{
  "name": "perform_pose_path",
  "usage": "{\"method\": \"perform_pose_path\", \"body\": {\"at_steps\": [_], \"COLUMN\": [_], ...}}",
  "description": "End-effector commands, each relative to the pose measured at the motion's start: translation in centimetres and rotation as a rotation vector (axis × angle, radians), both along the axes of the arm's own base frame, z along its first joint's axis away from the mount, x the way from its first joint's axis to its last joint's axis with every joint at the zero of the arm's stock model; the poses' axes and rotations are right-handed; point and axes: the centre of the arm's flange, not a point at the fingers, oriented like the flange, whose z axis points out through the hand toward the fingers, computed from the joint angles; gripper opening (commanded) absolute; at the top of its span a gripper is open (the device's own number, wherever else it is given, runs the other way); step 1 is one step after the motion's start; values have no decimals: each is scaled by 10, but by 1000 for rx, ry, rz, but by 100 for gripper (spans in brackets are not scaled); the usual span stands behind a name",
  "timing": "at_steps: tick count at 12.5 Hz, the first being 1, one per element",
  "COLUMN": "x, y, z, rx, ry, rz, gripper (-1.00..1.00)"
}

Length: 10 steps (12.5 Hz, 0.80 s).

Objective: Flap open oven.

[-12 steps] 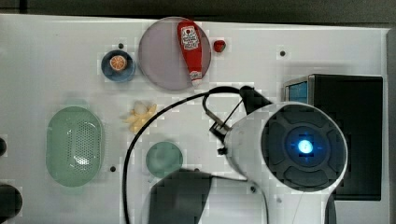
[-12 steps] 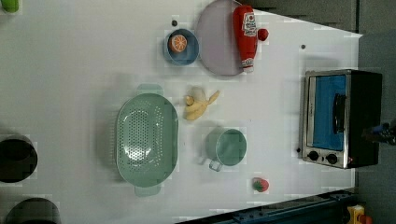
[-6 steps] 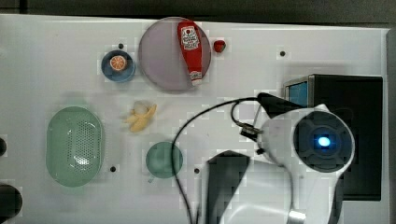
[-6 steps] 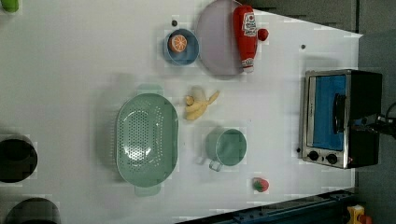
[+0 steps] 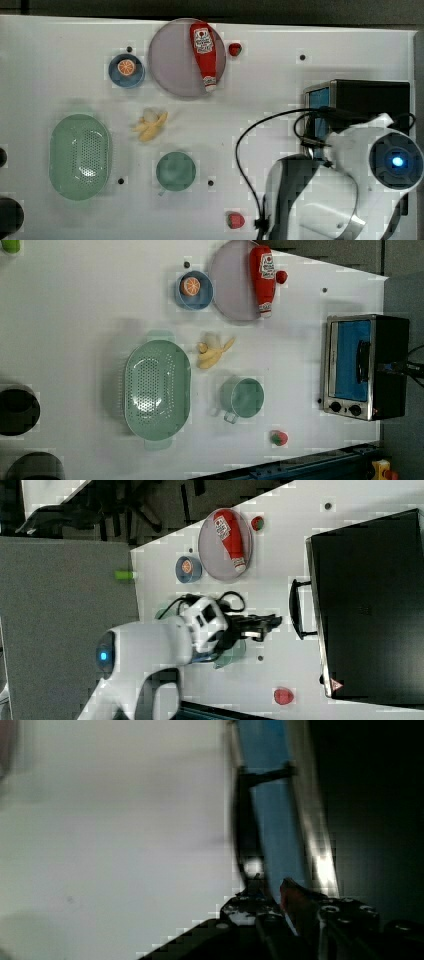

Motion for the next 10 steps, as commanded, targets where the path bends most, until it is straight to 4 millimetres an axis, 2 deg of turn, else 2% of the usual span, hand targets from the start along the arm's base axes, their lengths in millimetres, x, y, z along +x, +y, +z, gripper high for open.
{"method": "perform_pose_path", "body": {"at_steps": [1,4,7,10], "x": [10,14,15,21], "y": [-9,-18,-18,-16], "z": [-14,-38,-62,-76], "rx": [-26,-45,-41,-56], "ry": [-12,-3,44,36], "rz": [66,88,108,122], "gripper": [-65,-65,-65,-65]}}
